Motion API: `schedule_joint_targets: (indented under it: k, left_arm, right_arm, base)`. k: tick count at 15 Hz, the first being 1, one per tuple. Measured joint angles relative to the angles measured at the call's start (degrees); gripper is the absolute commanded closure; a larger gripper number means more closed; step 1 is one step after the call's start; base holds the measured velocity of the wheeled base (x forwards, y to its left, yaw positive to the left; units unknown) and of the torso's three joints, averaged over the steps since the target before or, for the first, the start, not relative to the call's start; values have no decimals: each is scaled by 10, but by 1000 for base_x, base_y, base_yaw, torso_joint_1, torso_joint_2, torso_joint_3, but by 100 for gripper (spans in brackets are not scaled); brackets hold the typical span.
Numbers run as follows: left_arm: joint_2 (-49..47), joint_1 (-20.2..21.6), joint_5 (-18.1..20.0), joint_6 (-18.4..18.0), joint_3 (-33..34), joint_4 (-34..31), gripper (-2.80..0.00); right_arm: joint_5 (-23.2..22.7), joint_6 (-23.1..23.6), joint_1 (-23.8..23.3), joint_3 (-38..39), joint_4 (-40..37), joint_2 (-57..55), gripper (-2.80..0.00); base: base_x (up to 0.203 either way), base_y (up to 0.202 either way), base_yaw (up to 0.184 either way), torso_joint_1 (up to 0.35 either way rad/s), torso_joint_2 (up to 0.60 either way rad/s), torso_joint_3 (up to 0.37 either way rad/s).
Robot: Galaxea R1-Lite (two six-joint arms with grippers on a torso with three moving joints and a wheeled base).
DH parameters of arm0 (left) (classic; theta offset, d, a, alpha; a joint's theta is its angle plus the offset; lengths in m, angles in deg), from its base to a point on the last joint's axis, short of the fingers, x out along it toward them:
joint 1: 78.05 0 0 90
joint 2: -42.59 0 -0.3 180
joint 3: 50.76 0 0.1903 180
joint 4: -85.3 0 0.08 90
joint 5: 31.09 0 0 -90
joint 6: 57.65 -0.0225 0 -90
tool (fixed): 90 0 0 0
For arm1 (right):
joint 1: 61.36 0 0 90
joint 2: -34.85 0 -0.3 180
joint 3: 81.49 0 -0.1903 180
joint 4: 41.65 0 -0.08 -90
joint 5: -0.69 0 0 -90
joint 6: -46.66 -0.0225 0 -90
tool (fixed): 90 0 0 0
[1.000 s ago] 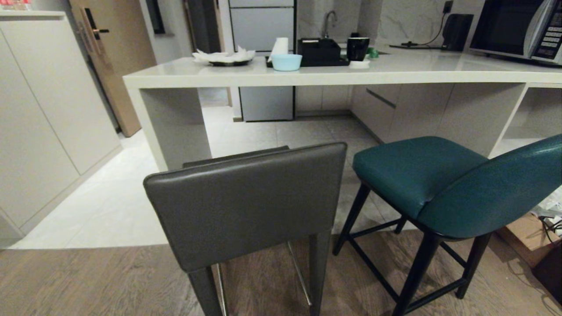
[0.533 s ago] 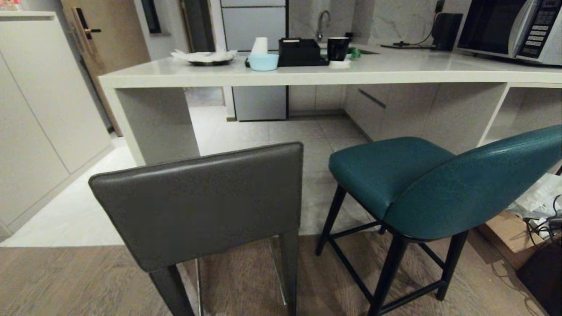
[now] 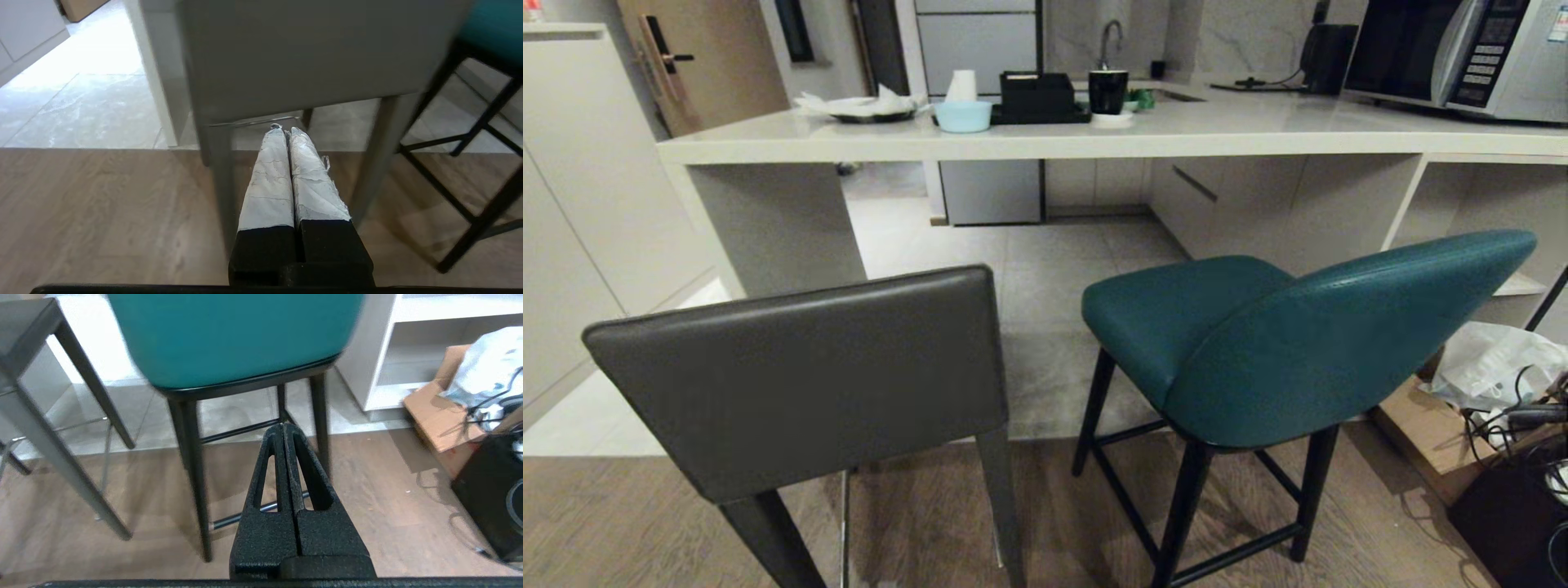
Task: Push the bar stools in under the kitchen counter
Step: Push the blue chair back under the dining table
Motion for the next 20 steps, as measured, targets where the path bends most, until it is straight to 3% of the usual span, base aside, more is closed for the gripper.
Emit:
schedule_joint_targets:
  k: [20]
  left_arm:
    - [0,0,0,0,0,0,0]
  right_arm:
    - [0,0,0,0,-1,0,0]
  base:
    - [0,-187,2,2,3,3]
